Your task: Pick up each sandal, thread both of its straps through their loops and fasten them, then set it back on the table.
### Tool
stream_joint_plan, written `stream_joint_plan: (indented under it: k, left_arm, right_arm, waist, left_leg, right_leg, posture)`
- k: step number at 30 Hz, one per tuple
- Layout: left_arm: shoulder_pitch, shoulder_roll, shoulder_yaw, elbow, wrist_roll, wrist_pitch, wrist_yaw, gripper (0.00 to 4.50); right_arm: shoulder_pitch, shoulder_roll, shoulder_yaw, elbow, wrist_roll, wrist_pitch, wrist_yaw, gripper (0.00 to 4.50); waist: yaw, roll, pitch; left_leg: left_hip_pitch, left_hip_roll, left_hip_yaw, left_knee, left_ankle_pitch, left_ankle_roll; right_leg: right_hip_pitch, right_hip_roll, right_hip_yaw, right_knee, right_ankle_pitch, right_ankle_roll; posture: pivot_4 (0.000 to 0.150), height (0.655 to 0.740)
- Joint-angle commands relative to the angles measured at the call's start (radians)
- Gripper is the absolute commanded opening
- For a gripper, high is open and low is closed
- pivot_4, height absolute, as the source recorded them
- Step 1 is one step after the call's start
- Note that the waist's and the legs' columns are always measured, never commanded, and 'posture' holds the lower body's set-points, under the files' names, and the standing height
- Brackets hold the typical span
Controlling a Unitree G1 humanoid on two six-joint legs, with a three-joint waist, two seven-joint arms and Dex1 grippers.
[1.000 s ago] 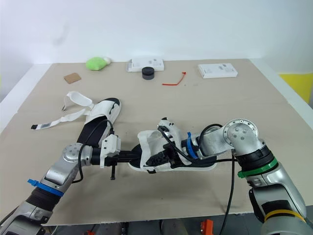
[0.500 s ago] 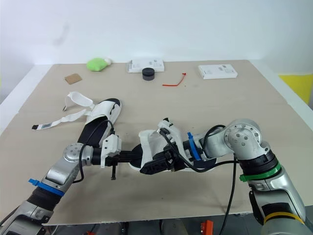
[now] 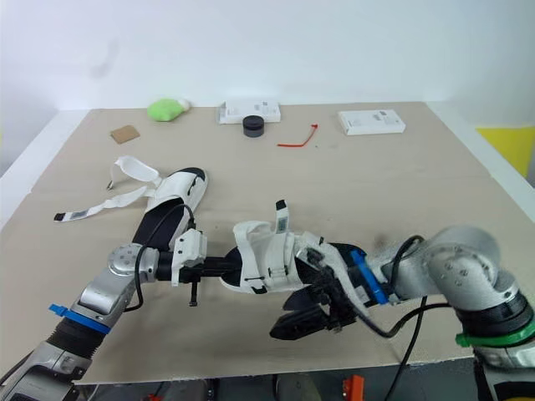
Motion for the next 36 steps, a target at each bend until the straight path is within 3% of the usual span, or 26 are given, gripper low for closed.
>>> stream_joint_plan:
  k: [1, 10, 22, 26, 36]
  left_arm:
    - [0.039, 0.015, -0.054, 0.075, 0.071, 0.038, 0.001, 0.0]
    - [0.038, 0.019, -0.051, 0.071, 0.071, 0.041, 0.001, 0.0]
    - [0.046, 0.026, -0.049, 0.057, 0.066, 0.048, 0.005, 0.0]
    - [0.05, 0.027, -0.049, 0.053, 0.064, 0.051, 0.005, 0.0]
    - [0.029, 0.02, -0.057, 0.068, 0.067, 0.049, -0.006, 0.0]
  right_arm:
    - [0.0, 0.034, -0.003, -0.013, -0.089, -0.061, -0.024, 3.9]
    - [-0.017, 0.097, -0.015, -0.057, -0.18, -0.069, -0.05, 3.9]
    - [-0.105, 0.08, -0.123, -0.103, -0.119, 0.012, -0.104, 3.9]
    - [-0.078, 0.08, -0.185, -0.11, -0.032, 0.062, -0.154, 3.9]
    - [-0.003, 0.114, -0.176, -0.189, -0.044, 0.044, -0.303, 3.9]
  waist:
    - [0.0, 0.0, 0.0]
    - [0.0, 0.0, 0.001]
    - [-0.001, 0.0, 0.001]
    - [-0.001, -0.001, 0.002]
    - [-0.001, -0.001, 0.002]
  left_leg:
    - [0.0, 0.0, 0.0, 0.0, 0.0, 0.0]
    - [0.0, 0.0, 0.0, 0.0, 0.0, 0.0]
    - [-0.001, 0.0, 0.001, 0.0, 0.0, 0.0]
    - [-0.001, 0.0, 0.001, -0.001, 0.0, 0.0]
    - [-0.001, 0.0, 0.002, -0.001, 0.0, 0.0]
  right_leg:
    - [0.0, 0.0, 0.0, 0.0, 0.0, 0.0]
    - [0.0, 0.001, 0.001, 0.0, 0.001, 0.0]
    - [0.0, 0.001, 0.001, 0.0, 0.001, 0.0]
    - [0.0, 0.002, 0.001, 0.0, 0.001, -0.001]
    - [0.001, 0.001, 0.002, 0.0, 0.001, -0.001]
  posture:
    - [0.15, 0.74]
    - [0.15, 0.74]
    - [0.15, 0.74]
    - [0.15, 0.74]
    - [0.15, 0.74]
